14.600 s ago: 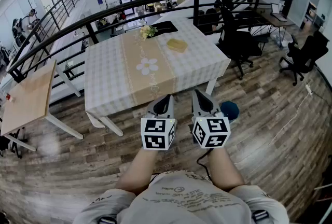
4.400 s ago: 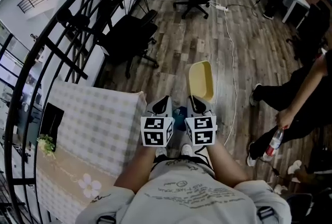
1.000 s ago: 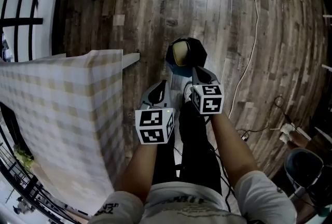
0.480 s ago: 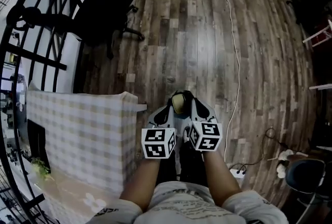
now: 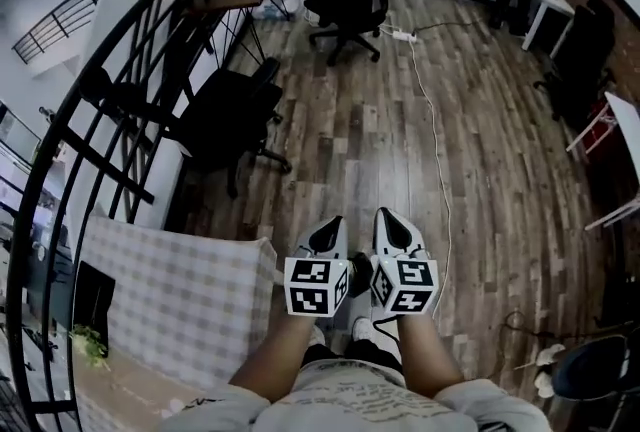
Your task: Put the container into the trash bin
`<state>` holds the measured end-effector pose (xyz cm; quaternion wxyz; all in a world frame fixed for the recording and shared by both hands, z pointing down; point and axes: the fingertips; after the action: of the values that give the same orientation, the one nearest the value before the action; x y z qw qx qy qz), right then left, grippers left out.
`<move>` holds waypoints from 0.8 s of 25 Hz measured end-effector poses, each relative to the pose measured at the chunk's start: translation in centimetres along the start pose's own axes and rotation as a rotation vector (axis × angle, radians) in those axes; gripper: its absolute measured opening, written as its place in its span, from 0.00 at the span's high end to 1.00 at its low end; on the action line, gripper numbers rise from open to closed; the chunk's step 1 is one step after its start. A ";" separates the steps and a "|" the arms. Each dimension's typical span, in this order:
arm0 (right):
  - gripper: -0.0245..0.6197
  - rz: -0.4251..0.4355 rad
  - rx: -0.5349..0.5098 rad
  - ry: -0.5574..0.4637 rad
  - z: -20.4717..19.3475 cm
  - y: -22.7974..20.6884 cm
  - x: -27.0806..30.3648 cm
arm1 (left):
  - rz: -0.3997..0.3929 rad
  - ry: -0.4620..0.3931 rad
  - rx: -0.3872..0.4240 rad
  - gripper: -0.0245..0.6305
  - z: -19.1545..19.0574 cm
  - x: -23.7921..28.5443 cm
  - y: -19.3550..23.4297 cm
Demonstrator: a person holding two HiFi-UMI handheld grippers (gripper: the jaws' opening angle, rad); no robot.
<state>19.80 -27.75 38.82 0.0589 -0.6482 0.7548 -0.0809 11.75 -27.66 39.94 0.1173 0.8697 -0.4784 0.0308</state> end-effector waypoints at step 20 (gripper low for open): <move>0.96 0.069 -0.048 -0.202 11.5 0.7 -3.3 | -0.057 -0.253 0.057 0.96 11.0 -3.4 -5.7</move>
<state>21.82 -24.86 27.37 0.1219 -0.6278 0.7688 0.0048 14.07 -24.48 27.70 0.0320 0.8828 -0.4636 -0.0691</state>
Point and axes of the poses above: the fingertips, and each gripper's own axes: x forward along the fingers, y to its left, z out of its top, and after that the axes turned 14 degrees about -y, right-handed
